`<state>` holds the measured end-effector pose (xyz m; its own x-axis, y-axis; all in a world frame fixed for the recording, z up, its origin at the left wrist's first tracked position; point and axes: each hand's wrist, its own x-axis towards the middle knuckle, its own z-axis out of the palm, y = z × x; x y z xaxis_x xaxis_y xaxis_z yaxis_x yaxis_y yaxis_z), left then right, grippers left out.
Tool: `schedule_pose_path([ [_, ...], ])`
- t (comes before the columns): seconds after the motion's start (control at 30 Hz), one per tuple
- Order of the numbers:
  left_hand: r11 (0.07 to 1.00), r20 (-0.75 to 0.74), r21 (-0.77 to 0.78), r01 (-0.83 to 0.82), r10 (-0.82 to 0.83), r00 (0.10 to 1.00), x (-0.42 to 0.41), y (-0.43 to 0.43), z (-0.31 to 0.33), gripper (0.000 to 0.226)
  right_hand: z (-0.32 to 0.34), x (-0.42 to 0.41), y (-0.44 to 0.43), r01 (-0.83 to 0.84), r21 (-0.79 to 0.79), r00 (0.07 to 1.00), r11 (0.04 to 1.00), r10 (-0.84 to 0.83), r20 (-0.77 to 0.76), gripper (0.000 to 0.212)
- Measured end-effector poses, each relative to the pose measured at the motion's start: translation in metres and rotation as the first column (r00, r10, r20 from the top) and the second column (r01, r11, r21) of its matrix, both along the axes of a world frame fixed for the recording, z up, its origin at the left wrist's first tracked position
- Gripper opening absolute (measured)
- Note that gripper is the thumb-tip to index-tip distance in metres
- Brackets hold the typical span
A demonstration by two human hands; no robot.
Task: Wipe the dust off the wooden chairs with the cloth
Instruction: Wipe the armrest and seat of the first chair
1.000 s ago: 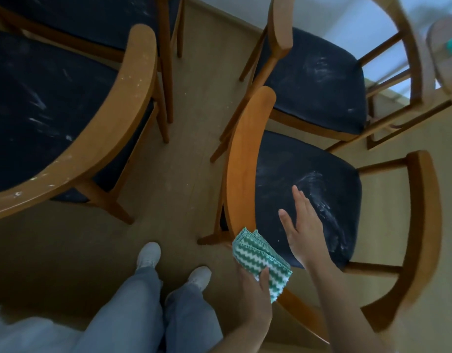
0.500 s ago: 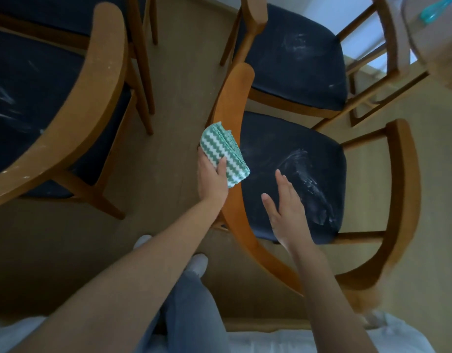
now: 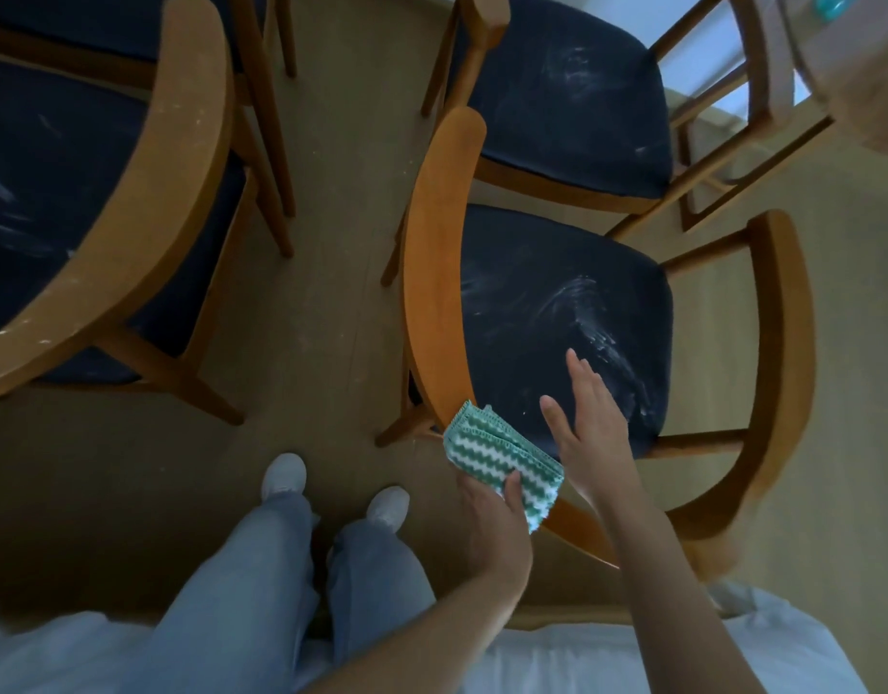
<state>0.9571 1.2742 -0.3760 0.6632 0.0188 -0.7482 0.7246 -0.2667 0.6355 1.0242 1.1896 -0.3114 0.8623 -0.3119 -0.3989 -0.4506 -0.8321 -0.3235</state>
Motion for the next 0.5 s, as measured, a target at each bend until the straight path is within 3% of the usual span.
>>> schedule_pose_path([
  [0.1,0.997,-0.04,-0.075,-0.014,0.011,0.999,-0.01,-0.006,-0.001,0.053,-0.001,-0.009,-0.005,0.03,0.0,0.999,1.0,-0.03,-0.021,0.06],
  [0.17,0.996,-0.05,-0.085,-0.01,0.006,0.999,-0.005,-0.003,0.001,0.065,-0.002,-0.013,-0.006,0.037,0.011,0.999,0.999,-0.036,-0.034,0.061],
  [0.33,0.989,0.189,0.043,-0.139,0.128,0.974,0.062,0.03,0.011,0.079,-0.002,-0.013,-0.002,0.05,0.058,0.998,0.997,-0.049,-0.027,0.06],
  [0.5,0.952,0.37,0.297,0.073,-0.185,0.91,0.154,0.066,-0.001,0.081,-0.008,-0.001,0.009,0.035,0.087,0.999,0.996,-0.032,-0.037,0.06],
])
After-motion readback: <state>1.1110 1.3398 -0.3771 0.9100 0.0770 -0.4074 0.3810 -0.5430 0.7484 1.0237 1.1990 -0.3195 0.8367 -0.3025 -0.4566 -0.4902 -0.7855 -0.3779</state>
